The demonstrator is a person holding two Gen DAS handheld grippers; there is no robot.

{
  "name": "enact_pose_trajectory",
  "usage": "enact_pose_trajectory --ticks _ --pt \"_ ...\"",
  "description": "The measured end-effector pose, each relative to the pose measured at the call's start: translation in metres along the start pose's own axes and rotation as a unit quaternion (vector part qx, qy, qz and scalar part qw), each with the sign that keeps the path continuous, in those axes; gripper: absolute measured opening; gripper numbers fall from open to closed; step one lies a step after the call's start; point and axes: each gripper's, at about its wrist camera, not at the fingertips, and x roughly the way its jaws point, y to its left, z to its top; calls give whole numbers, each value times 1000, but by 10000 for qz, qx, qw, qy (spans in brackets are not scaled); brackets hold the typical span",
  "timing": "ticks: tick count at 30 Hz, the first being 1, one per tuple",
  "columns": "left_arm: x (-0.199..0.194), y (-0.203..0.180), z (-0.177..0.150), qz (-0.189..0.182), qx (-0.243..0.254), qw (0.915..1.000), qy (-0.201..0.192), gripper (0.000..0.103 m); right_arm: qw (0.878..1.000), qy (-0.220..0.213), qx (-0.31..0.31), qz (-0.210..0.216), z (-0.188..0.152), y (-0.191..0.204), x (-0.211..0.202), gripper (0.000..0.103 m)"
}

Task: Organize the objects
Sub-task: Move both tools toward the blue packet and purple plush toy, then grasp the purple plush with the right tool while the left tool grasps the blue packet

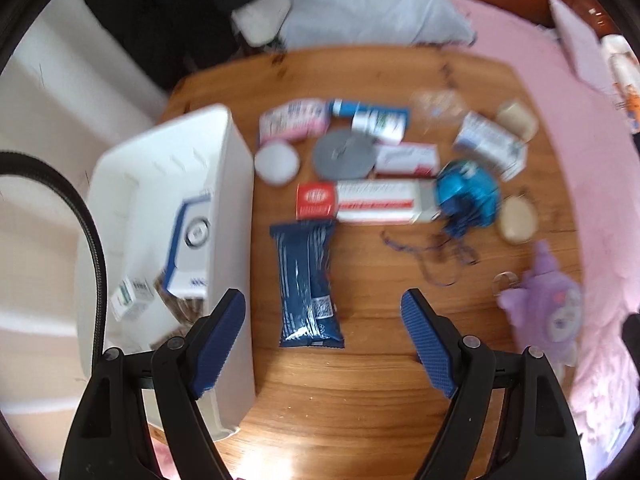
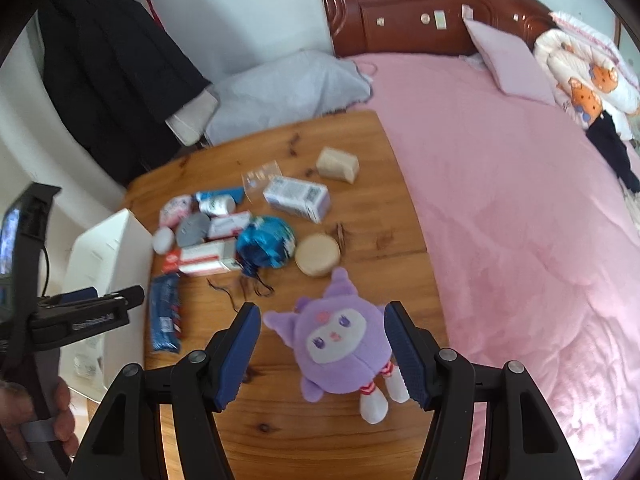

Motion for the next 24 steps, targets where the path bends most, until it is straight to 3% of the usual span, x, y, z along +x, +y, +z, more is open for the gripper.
enact_pose_trajectory --ticks 9,18,24 --pt "65 -8 -10 381 -287 9975 521 83 9986 274 -446 -117 -19 1 30 65" --pt "95 4 -10 388 -792 9926 834 83 9963 356 -726 -280 -23 4 47 65" --pt "95 3 -9 443 -903 9924 708 83 9953 392 -794 -394 -22 5 57 65"
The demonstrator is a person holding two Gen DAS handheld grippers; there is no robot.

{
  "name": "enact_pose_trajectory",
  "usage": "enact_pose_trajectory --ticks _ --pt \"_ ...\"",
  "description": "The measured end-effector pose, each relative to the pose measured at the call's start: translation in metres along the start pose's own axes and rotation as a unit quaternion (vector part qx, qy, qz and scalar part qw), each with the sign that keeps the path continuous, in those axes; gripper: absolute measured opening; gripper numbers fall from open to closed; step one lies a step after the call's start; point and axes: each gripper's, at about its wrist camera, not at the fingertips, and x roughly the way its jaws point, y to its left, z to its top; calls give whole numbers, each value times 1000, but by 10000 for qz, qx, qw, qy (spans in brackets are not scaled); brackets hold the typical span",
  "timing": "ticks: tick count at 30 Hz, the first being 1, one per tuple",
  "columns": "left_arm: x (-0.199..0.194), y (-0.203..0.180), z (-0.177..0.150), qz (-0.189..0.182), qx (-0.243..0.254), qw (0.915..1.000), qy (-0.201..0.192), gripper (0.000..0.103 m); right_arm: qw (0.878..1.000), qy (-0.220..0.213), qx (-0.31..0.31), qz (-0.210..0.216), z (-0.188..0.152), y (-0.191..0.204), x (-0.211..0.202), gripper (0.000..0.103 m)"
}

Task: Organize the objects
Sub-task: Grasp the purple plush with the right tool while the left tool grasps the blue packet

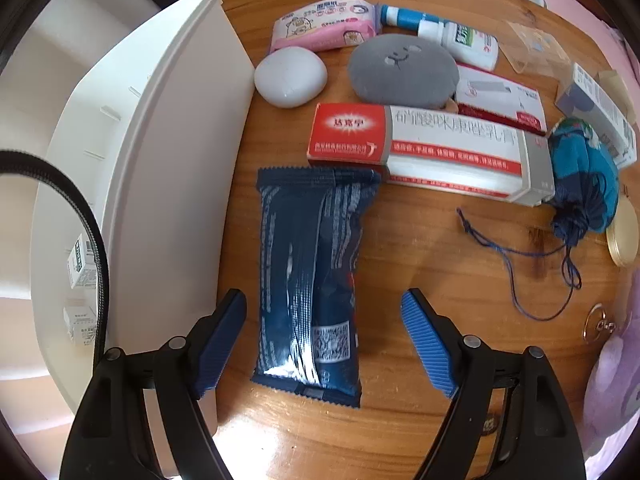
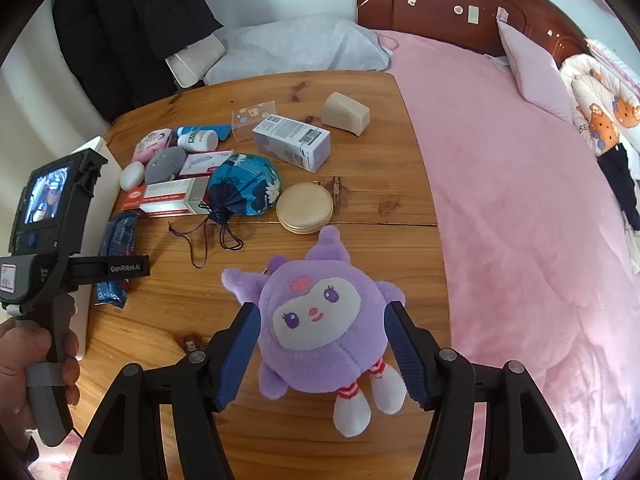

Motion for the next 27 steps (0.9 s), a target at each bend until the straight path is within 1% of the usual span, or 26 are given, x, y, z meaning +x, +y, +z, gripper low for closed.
enact_pose_trajectory --ticks 4,8,12,15,20,23,24,26,27 --pt "1 1 2 -91 -144 9998 63 83 10000 42 36 -17 2 -1 5 65" --pt "2 1 4 -293 -333 9989 179 83 9999 70 55 -62 3 -1 9 65" --pt "8 7 5 -727 -679 9942 417 83 9997 79 -5 -212 4 0 13 65" --pt "12 12 6 -958 -908 9896 571 83 9995 87 -53 -303 6 0 16 65" --pt "12 9 7 -1006 -945 9888 570 83 9991 152 -122 -376 6 2 24 65" --pt "11 7 6 -1023 -945 9886 565 83 9992 119 -185 -327 6 4 27 65" --pt "11 7 5 -1028 -937 9887 555 81 9992 117 -197 -316 7 5 28 66" --pt "8 5 2 -1039 -879 9894 513 76 9994 172 -200 -227 8 6 32 73" --pt "7 4 1 -1045 -843 9897 492 70 9994 224 -191 -170 8 6 35 75"
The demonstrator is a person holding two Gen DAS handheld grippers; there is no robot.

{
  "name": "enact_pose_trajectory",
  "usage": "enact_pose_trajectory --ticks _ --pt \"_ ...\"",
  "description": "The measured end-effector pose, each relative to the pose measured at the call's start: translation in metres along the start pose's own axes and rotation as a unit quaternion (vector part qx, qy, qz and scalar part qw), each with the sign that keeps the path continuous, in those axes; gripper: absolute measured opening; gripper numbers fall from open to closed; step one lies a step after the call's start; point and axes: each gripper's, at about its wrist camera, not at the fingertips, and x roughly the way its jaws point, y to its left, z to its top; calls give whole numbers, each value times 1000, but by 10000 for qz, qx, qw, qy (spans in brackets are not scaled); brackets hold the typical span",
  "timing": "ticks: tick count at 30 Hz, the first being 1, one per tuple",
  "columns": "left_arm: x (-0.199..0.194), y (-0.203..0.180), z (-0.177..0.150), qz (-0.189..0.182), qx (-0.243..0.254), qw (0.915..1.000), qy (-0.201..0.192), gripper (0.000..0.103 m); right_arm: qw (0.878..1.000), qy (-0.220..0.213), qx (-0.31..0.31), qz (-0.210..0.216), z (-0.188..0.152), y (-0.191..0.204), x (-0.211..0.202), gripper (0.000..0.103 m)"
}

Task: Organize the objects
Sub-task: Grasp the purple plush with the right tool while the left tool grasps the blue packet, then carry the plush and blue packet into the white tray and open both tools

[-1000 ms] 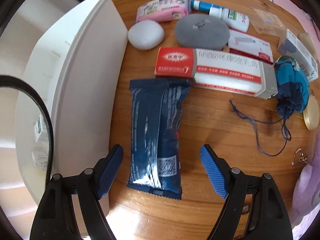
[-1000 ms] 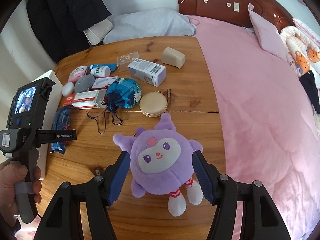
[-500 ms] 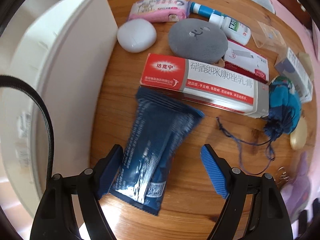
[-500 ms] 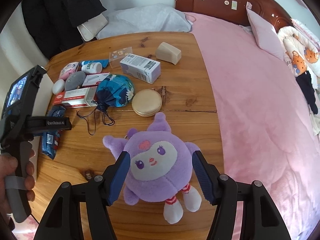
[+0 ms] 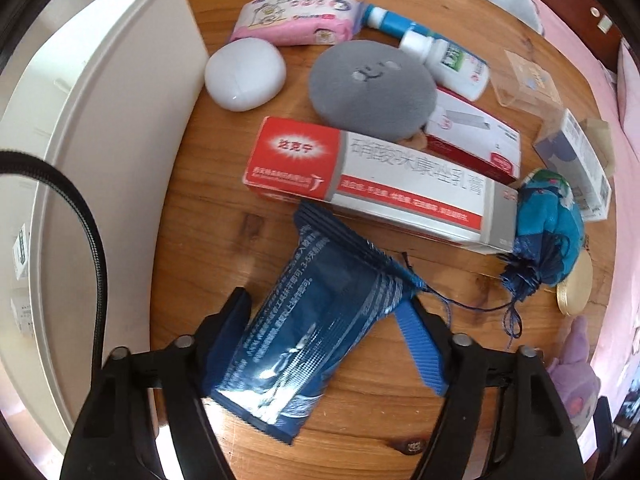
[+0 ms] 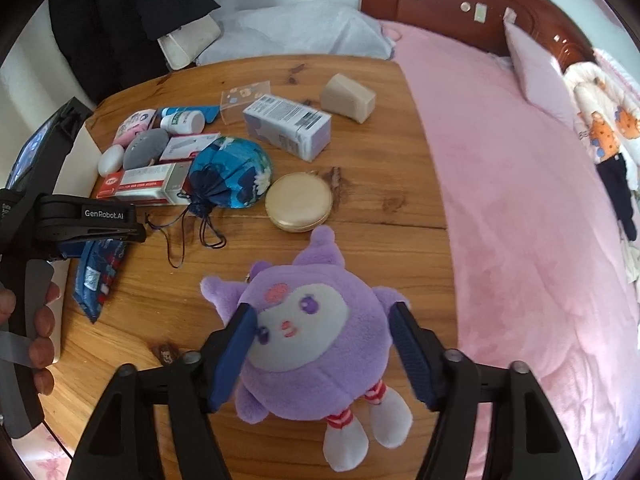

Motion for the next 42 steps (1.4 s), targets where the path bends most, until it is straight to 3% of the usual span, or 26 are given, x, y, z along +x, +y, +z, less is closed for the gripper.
enact_pose_trajectory --ticks 5,9,11,16,23,30,31,33,35,39,42 --pt "-5 -7 -12 -19 193 9998 -77 49 9992 170 160 331 1 -2 14 81" --pt "-6 -6 -20 -35 206 9997 -123 47 9967 370 307 652 -1 0 24 80" --pt "-6 -3 -24 -77 182 9997 -133 46 9964 335 283 732 -3 5 24 73" --pt "-7 6 -35 -257 176 9995 -7 44 9985 178 -16 519 -5 18 18 66" --pt "-21 23 -63 -518 304 9979 259 43 9981 146 105 595 -6 19 1 64" --pt "-88 34 -80 -1013 819 9915 -59 43 9972 -207 230 676 0 29 -44 64" --pt "-113 0 -63 -1095 912 9897 -152 43 9970 -273 245 685 2 32 -52 64" --pt "-140 0 -68 -1257 1102 9854 -325 43 9963 -425 256 695 5 40 -70 64" --pt "-149 12 -16 -1399 1253 9812 -453 43 9956 -566 257 701 8 51 -88 64" --pt "-195 21 -9 -1644 1490 9721 -759 43 9933 -825 243 777 14 77 -123 64" --pt "-223 49 -10 -1658 1603 9684 -954 43 9909 -1012 189 868 18 100 -146 64"
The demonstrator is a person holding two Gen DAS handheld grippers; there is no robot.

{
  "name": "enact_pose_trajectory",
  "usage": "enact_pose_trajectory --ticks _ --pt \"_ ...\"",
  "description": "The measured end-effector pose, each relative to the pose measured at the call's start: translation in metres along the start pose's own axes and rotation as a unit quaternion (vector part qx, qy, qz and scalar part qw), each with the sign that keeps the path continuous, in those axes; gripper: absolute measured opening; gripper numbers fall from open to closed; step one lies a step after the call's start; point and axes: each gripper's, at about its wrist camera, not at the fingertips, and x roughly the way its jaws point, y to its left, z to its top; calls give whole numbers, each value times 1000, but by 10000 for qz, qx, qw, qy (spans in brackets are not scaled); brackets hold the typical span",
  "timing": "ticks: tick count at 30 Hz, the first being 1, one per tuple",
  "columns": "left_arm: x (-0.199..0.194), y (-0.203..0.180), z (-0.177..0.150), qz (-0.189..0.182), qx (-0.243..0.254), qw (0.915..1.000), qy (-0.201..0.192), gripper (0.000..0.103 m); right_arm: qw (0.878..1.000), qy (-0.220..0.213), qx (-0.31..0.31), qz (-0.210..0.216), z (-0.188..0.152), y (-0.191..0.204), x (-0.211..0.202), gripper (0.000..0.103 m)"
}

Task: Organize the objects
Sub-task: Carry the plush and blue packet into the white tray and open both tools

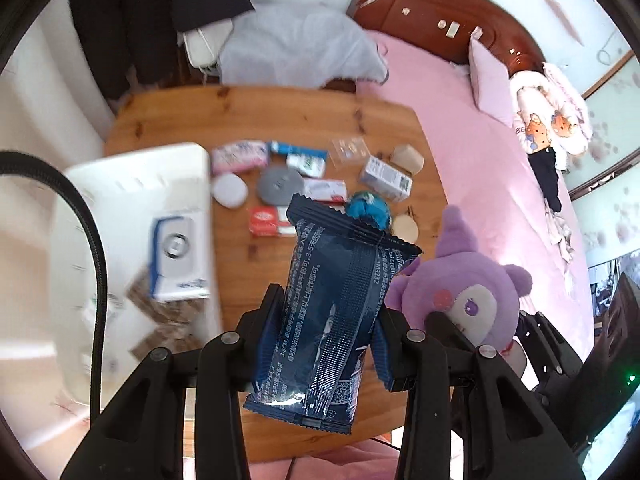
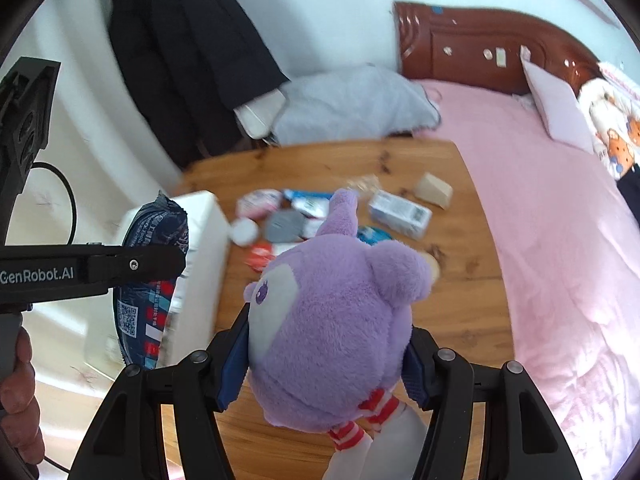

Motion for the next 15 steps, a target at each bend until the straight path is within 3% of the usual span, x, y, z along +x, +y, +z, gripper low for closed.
enact_pose_trajectory --ticks 6,15 --pt "-28 42 7 224 74 9994 -244 43 9992 -312 -201 164 12 53 -25 64" --pt "-52 109 25 1007 80 9938 -462 43 9926 -843 -686 539 18 140 -39 65"
